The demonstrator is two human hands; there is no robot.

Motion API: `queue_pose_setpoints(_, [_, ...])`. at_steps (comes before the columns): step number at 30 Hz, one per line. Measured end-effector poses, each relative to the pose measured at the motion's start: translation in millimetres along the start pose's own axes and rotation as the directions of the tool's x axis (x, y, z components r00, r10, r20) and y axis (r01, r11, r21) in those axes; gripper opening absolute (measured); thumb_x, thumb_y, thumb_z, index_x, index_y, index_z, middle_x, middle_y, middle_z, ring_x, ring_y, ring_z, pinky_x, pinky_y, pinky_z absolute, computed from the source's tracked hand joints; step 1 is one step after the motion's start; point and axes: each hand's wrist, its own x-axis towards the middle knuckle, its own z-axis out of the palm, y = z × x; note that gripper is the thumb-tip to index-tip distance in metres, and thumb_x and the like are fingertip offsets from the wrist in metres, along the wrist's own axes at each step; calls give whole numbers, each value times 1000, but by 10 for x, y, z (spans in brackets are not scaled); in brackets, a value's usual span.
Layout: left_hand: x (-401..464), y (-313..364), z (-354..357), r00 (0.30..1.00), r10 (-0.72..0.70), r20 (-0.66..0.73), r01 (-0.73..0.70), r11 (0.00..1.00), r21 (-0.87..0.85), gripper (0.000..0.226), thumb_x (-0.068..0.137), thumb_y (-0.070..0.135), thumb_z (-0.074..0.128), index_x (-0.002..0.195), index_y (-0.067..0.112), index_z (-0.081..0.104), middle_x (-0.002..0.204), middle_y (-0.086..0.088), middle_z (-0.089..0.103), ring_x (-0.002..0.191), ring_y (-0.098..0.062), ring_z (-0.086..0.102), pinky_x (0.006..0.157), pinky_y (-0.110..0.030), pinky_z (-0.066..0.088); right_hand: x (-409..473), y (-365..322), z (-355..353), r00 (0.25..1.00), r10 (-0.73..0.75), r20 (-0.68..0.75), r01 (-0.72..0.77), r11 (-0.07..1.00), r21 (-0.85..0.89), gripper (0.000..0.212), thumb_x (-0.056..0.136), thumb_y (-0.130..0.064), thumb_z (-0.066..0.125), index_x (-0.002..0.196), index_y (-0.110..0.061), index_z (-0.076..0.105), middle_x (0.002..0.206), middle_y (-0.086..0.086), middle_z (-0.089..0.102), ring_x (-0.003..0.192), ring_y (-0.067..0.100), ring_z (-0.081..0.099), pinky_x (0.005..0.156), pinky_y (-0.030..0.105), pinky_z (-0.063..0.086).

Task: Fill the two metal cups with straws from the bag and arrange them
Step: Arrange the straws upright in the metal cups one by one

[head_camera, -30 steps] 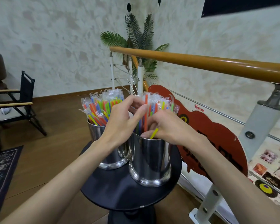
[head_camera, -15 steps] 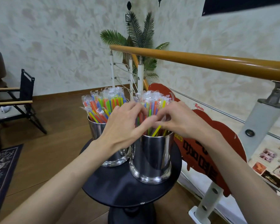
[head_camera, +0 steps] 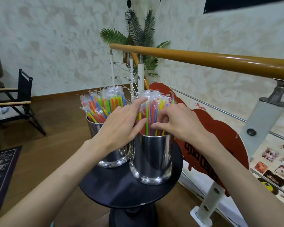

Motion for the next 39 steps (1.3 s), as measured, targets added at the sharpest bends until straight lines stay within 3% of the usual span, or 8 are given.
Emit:
queue_pose_setpoints(4, [-38,-42,24,999,23,-31,-23,999,26,60,100,37,51,152,18,27,108,1,67,80,-10,54,78,-37,46,-15,-70,11,1000,-23,-21,23,1000,6,29,83,-56,74,80,-28,68,70,-14,57,82,10,58,68,32,42])
queue_pose_setpoints(7, [-46,-7,35,998,17,-68,-11,996,86,34,99,36,50,129,20,52,110,3,64,88,-15,60,75,-35,43,-17,-90,41,999,-10,-38,9,1000,-17,30,84,-58,73,80,-28,69,71,-14,56,84,12,57,68,32,41])
queue_pose_setpoints(10, [-15,18,37,991,-116,-69,116,993,3,12,96,35,58,104,26,57,95,13,58,74,-7,52,74,-34,39,-3,-107,48,999,24,-21,-25,1000,-18,28,85,-57,72,81,-29,72,71,-14,57,85,13,58,69,32,42])
queue_pose_setpoints(13, [44,36,48,976,-212,-41,211,977,-19,18,93,47,60,92,30,55,84,14,53,75,-10,51,75,-37,43,8,-116,55,999,52,-4,-52,999,-8,27,85,-55,73,79,-29,73,73,-12,59,87,15,60,71,34,50])
queue_pose_setpoints(19, [122,78,83,954,-301,-10,301,954,8,26,89,59,63,85,34,58,82,13,52,82,-12,56,79,-39,48,2,-148,66,992,120,-25,-121,992,-26,28,87,-55,72,91,-27,76,83,-2,68,91,20,63,69,34,51])
queue_pose_setpoints(26, [142,85,132,931,-365,-11,358,919,-167,20,85,50,72,83,31,69,80,11,56,80,-7,55,78,-41,50,14,-156,43,985,167,29,-169,982,87,23,84,-46,77,72,-31,65,62,-7,68,77,11,67,75,39,58])
queue_pose_setpoints(32, [111,56,144,948,-317,-11,303,916,-265,16,87,46,70,87,31,67,87,14,52,85,-3,51,87,-46,47,20,-111,23,988,142,55,-151,958,245,20,83,-38,79,73,-26,67,62,-8,69,67,6,66,75,42,60])
queue_pose_setpoints(39, [93,42,126,964,-178,-197,141,972,-188,16,91,39,68,93,24,67,93,12,48,92,-7,43,82,-45,42,6,-109,14,998,62,14,-62,924,376,18,80,-34,82,77,-24,67,70,-9,74,70,1,70,75,37,59])
